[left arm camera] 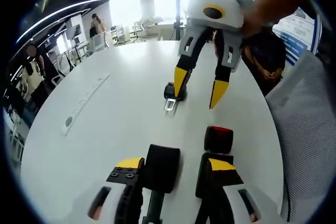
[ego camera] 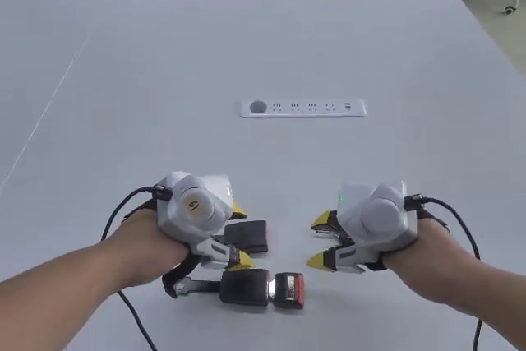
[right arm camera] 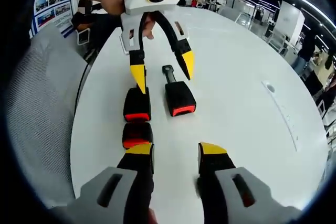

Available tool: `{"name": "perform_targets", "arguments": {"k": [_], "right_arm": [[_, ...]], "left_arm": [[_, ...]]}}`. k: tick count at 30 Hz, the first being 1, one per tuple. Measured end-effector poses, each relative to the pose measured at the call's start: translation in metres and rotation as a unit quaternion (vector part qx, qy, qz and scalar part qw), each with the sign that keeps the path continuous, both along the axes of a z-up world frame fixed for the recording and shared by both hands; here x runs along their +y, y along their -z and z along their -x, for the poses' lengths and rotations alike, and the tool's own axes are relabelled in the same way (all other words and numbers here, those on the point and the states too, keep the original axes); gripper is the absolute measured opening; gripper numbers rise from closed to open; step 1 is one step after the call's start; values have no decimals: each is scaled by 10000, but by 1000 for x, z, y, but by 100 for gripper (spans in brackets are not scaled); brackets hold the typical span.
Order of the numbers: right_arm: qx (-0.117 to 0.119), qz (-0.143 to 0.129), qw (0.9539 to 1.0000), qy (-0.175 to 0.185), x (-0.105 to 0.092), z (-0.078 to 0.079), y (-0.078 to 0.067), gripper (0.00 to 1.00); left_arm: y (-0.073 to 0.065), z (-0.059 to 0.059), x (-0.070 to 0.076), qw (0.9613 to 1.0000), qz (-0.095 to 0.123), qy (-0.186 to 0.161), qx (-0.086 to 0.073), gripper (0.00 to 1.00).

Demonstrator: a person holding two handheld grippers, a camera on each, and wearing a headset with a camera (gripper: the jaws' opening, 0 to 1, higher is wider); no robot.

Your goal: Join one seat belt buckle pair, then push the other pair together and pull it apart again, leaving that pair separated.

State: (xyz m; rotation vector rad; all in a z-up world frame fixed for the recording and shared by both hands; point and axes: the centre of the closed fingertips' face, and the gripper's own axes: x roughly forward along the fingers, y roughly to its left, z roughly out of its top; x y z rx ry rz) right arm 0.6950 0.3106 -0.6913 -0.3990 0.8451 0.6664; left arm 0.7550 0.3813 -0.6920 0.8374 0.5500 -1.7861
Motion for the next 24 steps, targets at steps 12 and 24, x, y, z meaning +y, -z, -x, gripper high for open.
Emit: {"name": "perform_targets", "arguments": {"k": [12, 24], "right_arm": [[263, 523, 9982, 135, -65, 2, 19, 35], [541, 551, 9970, -76, -77, 2, 42, 32]], "left_arm": [[27, -21, 4, 9993, -343, 99, -106, 48], [48, -21, 0, 9971, -582, 470, -164, 46]]}}
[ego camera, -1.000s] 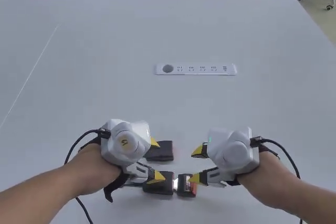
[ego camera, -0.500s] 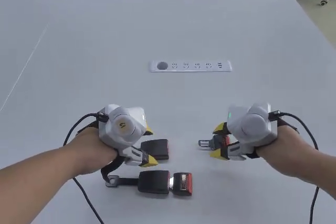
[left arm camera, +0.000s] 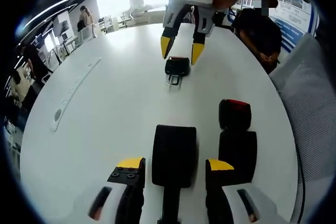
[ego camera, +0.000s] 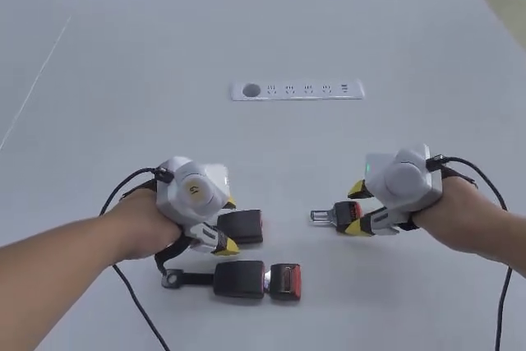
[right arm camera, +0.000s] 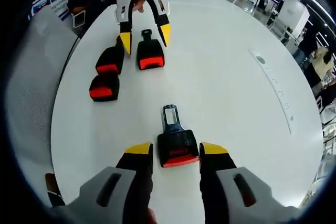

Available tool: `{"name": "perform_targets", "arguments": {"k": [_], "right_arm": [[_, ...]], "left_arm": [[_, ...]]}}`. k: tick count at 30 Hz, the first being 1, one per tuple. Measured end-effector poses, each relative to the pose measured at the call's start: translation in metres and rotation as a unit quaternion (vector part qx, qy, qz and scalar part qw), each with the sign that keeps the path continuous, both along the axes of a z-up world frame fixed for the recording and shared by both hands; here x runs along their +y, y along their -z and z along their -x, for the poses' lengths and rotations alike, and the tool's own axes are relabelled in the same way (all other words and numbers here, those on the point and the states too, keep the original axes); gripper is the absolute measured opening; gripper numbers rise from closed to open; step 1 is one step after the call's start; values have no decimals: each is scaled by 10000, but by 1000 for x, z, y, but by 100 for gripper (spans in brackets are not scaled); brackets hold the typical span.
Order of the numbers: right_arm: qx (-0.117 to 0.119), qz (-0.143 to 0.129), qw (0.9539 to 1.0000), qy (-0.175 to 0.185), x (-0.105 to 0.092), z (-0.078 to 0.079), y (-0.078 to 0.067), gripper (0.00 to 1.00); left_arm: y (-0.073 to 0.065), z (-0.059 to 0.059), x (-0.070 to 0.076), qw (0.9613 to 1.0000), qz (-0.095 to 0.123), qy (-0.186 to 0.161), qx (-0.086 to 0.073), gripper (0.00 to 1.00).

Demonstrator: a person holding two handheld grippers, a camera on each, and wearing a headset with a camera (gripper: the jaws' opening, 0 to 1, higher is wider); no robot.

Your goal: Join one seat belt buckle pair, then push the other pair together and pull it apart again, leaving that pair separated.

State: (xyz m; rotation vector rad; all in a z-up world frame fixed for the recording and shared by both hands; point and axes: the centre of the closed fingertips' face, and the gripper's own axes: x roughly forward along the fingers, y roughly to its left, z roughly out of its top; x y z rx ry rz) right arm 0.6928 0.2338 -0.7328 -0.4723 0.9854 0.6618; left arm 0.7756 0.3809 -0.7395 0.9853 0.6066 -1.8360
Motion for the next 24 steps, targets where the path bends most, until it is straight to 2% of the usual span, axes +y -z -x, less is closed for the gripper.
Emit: {"name": "perform_targets", "arguments": {"k": [3, 6, 12, 16, 24], "right_arm": [[70, 43, 9999, -105, -1, 1, 6, 32], [102, 11, 9999, -127, -2, 1, 6, 30], [206, 6, 9993, -327, 2, 6, 12, 31], [174, 30, 9986, -491, 2, 6, 12, 31], [217, 7, 9975, -671, 3, 5, 12, 30]], "left_arm": [[2, 0, 0, 10000, -38, 14, 33, 44], [1, -2, -3, 10000, 45, 39, -9, 40], [6, 0, 1, 9999, -50, 131, -30, 38], [8, 0, 2, 9998, -68, 172, -92, 38], [9, -1, -1, 9997, -22, 253, -14, 34]]}}
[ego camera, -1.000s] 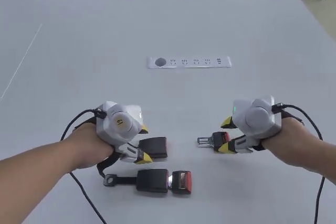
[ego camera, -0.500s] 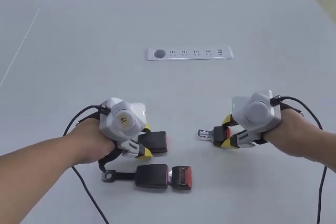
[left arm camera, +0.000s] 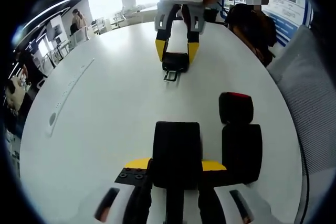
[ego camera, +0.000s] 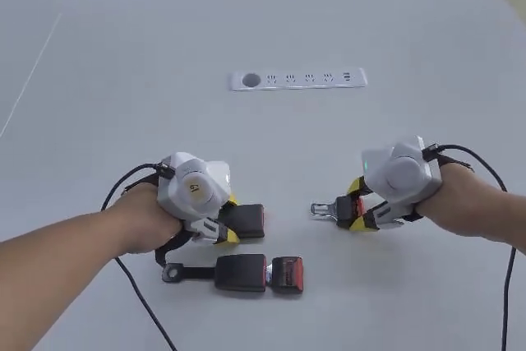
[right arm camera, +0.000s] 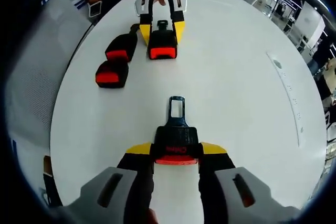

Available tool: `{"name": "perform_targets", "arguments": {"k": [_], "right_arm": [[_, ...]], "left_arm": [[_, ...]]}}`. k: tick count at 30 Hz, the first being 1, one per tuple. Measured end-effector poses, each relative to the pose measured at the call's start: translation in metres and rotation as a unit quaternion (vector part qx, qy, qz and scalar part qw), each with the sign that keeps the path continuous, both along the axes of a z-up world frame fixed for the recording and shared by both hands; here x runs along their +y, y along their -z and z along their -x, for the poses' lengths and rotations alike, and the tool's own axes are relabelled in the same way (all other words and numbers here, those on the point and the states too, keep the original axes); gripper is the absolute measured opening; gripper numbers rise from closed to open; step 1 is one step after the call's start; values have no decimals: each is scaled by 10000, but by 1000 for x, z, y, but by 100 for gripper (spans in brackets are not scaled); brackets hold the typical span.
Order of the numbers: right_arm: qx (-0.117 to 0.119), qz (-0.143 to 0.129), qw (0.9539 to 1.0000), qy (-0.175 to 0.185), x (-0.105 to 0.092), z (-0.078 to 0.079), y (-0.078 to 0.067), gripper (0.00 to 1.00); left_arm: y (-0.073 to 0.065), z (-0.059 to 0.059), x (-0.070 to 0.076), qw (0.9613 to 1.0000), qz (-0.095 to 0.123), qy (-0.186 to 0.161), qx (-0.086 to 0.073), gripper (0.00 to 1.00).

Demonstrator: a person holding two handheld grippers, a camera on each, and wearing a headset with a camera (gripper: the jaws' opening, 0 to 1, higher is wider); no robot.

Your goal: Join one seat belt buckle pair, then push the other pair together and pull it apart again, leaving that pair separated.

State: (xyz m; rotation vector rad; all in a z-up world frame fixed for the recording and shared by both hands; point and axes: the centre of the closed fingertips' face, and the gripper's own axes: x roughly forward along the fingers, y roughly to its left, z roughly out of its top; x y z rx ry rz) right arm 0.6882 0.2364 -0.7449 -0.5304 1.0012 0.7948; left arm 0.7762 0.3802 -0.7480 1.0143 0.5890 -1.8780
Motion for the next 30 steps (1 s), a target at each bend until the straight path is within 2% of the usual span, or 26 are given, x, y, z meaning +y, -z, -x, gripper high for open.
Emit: {"name": "perform_targets", "arguments": {"k": [8, 18, 24, 30], "right_arm": [[33, -29, 10000, 19, 7, -3, -2, 30], [-26, -201, 9996, -202, 45, -12, -3, 30], [-59, -54, 9997, -222, 56, -20, -3, 30], [-113, -25, 9996, -272, 72, -30, -3, 30]], "left_arm": [[-2, 0, 0, 10000, -14, 26, 14, 34], [-1, 0, -1, 10000, -40, 3, 23, 34], [-1, 0, -1, 10000, -34, -15, 1, 34], [-1, 0, -2, 9999, -107, 8, -14, 33]]}}
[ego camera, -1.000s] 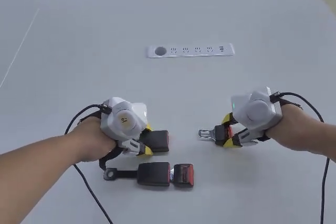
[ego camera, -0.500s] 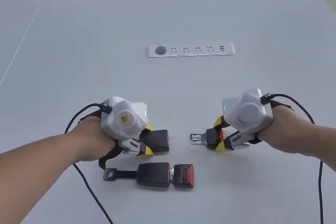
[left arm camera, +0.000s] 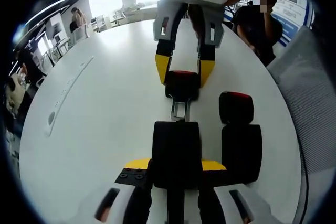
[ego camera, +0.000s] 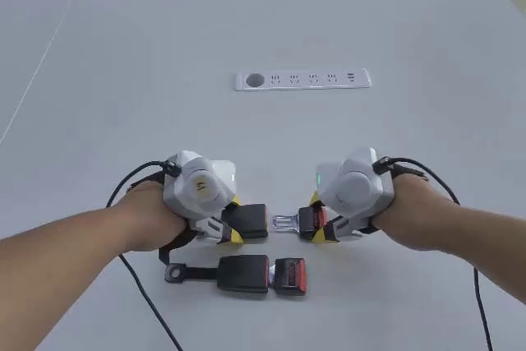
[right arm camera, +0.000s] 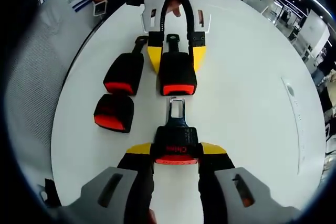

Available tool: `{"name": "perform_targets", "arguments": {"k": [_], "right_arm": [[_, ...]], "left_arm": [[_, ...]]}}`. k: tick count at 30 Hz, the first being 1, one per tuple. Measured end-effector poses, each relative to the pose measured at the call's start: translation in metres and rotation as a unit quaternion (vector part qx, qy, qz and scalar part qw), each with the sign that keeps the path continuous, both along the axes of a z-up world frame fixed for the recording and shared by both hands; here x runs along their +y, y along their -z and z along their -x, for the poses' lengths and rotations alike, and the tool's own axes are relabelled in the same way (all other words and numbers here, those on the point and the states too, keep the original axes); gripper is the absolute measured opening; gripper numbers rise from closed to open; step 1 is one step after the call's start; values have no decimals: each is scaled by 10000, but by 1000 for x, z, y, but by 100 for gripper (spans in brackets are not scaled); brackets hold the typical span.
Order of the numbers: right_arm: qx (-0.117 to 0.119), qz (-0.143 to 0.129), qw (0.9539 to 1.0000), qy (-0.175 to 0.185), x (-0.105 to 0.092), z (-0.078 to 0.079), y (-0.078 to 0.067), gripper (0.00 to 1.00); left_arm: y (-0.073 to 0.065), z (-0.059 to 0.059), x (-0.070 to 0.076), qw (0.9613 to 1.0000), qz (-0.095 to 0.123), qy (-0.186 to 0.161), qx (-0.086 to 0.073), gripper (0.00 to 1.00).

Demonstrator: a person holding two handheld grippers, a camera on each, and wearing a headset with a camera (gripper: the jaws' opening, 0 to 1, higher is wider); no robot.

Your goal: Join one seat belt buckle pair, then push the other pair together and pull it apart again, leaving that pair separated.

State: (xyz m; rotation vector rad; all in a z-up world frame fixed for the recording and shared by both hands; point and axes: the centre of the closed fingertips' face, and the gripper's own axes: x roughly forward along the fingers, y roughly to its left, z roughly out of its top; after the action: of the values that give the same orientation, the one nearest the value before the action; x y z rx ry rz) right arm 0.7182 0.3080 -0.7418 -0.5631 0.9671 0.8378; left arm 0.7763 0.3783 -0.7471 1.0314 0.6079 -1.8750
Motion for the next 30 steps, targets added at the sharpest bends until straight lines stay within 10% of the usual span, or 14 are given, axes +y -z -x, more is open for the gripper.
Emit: {"name": "perform_targets", "arguments": {"k": [30], "right_arm": [[-5, -114, 9999, -80, 17, -15, -1, 27]], "left_arm": [[-1, 2, 0, 9996, 25, 270, -26, 31]]}}
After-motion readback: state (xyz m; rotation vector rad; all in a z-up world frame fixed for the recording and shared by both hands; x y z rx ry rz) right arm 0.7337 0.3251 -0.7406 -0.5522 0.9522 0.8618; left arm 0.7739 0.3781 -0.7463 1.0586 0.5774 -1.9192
